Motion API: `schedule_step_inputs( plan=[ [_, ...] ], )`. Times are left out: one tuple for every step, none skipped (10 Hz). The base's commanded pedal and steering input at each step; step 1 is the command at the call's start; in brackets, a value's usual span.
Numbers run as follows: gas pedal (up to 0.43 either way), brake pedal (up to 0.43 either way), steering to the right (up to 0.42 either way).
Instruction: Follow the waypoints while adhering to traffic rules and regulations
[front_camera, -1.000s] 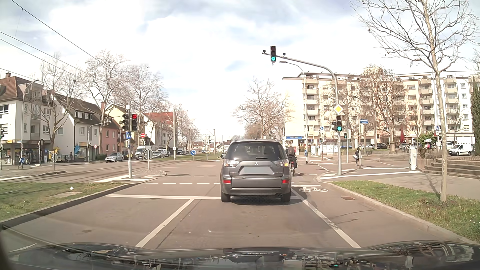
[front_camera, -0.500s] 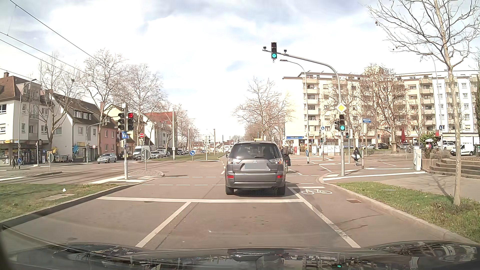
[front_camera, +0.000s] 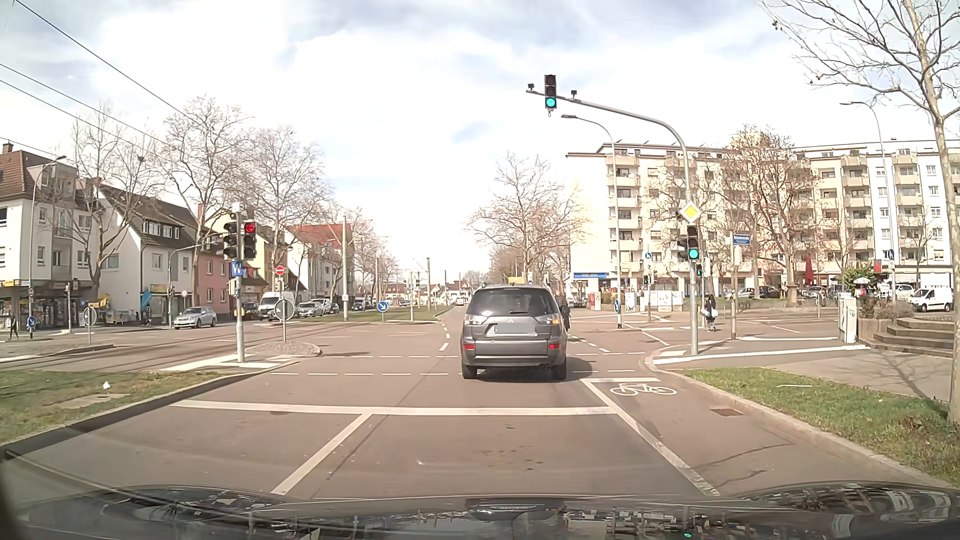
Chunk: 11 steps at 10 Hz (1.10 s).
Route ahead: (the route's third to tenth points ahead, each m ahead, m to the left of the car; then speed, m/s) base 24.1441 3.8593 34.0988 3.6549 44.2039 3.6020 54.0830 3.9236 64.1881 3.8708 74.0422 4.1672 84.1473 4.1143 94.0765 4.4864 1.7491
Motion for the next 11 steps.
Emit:
schedule_step_inputs(
  plan=[
    [0.118, 0.000, 0.000],
    [0.130, 0.000, 0.000],
    [0.138, 0.000, 0.000],
    [0.150, 0.000, 0.000],
    [0.157, 0.000, 0.000],
    [0.169, 0.000, 0.000],
    [0.177, 0.000, 0.000],
    [0.189, 0.000, 0.000],
    [0.197, 0.000, 0.000],
    [0.209, 0.000, 0.000],
    [0.220, 0.000, 0.000]
  ],
)
